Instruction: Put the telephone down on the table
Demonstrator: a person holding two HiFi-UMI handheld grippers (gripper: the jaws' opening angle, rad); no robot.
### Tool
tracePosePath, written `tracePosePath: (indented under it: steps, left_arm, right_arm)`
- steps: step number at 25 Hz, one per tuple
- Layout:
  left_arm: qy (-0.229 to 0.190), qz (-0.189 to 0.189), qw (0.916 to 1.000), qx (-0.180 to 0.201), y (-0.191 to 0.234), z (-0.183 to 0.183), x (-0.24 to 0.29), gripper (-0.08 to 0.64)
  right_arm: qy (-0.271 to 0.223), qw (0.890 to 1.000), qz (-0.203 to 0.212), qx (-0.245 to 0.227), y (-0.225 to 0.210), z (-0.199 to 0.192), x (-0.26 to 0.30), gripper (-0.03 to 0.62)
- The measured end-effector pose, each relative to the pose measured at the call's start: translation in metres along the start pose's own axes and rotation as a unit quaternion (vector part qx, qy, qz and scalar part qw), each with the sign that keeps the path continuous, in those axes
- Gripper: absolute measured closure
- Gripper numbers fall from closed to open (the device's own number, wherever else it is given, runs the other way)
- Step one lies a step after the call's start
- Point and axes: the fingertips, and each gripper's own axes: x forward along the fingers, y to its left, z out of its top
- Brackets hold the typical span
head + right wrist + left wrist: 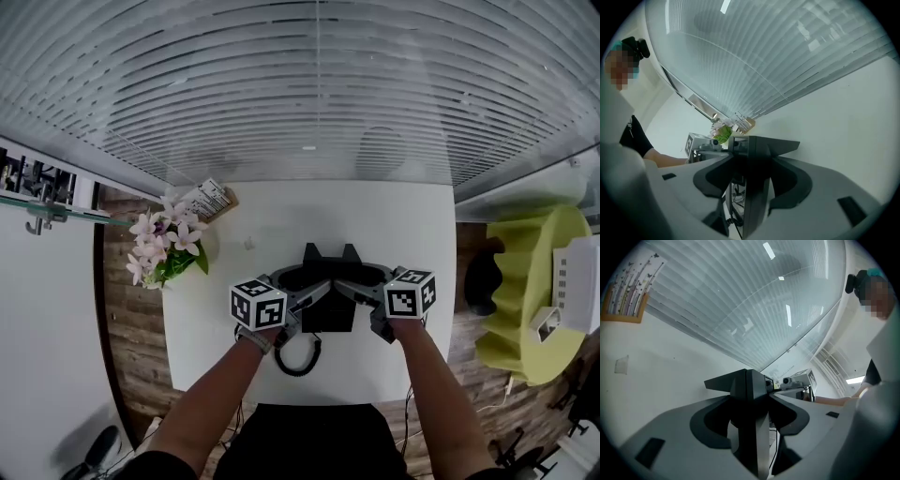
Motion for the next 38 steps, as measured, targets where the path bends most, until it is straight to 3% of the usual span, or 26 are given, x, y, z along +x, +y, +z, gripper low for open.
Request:
tracePosePath:
  steps: [13,21,29,33,38]
  left_arm:
    - [-0.002,-0.014,0.9999,-0.009,0.008,-0.001,0.003,0.307]
    - [0.009,0.007,0.9998,-0.016,0.011,-0.003,0.002,0.307]
    - [0.001,0.048,0.9988,0.007,0.006,0.005,-0.019,0.302]
    - [-0.015,0.068,0.9971,0.031,-0.004,0.017,-0.035,0.301]
    - [-0.05,0.072,0.9934,0.074,-0.04,0.042,-0.061,0.301]
  right_arm:
    - [0.004,1.0,0.019,0.018,-0.007,0.0,0.006,0.348]
    - [0.002,1.0,0.007,0.016,-0.008,0.001,0.006,0.341]
    - [-0.007,0.997,-0.069,-0.019,-0.01,0.0,-0.002,0.313]
    - [-0.043,0.989,-0.126,-0.068,-0.005,0.02,-0.026,0.308]
    - [-0.094,0.976,-0.14,-0.138,0.04,0.048,-0.056,0.308]
